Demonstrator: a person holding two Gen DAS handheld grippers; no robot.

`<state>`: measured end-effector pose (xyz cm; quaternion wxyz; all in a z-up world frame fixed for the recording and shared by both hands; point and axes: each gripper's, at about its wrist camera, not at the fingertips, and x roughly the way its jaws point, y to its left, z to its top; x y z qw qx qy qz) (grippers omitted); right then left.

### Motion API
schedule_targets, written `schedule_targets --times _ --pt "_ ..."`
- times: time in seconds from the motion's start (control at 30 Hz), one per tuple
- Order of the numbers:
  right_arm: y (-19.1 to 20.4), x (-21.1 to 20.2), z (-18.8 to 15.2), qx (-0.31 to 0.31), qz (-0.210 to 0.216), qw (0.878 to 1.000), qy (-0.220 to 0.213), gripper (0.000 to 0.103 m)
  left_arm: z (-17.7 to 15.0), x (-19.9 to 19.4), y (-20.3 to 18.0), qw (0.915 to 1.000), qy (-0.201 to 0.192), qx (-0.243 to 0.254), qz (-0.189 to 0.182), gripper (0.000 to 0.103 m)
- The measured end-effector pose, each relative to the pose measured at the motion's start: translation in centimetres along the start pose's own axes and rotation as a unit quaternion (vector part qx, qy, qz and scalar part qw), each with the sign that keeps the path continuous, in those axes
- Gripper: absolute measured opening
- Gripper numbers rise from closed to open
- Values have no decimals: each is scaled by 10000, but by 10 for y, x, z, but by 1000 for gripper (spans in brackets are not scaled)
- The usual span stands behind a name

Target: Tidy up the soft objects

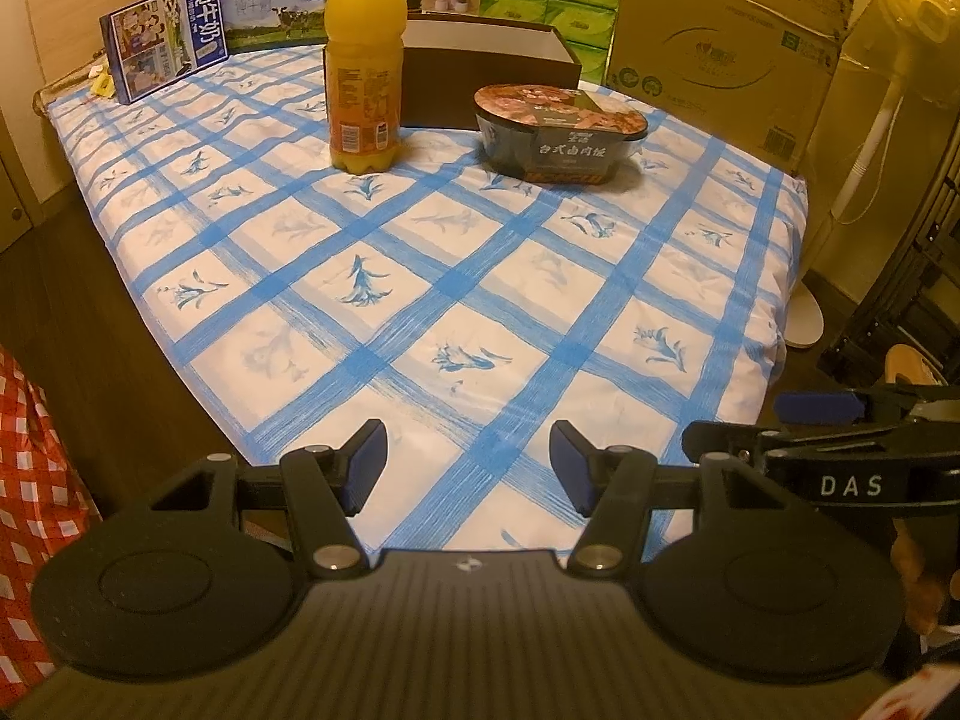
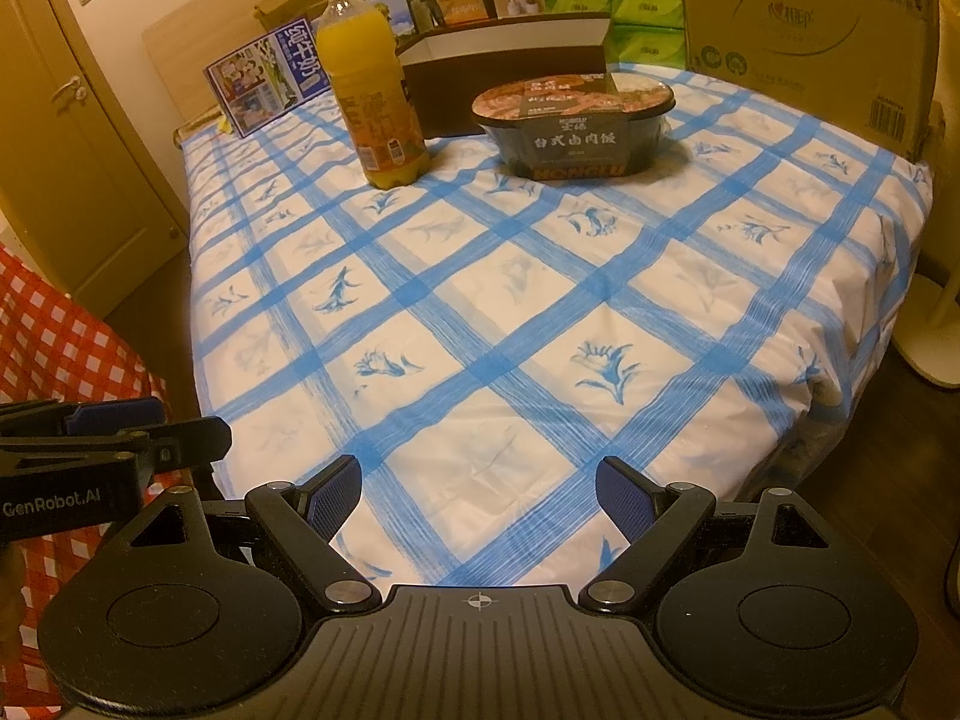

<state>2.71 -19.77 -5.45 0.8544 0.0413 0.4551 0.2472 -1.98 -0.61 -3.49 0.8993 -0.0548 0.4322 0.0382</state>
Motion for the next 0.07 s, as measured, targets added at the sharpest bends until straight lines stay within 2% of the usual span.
schedule_targets --times 0.07 --pt "0 0 0 14 4 10000 10 85 1 1 1 10000 -3 -6 31 58"
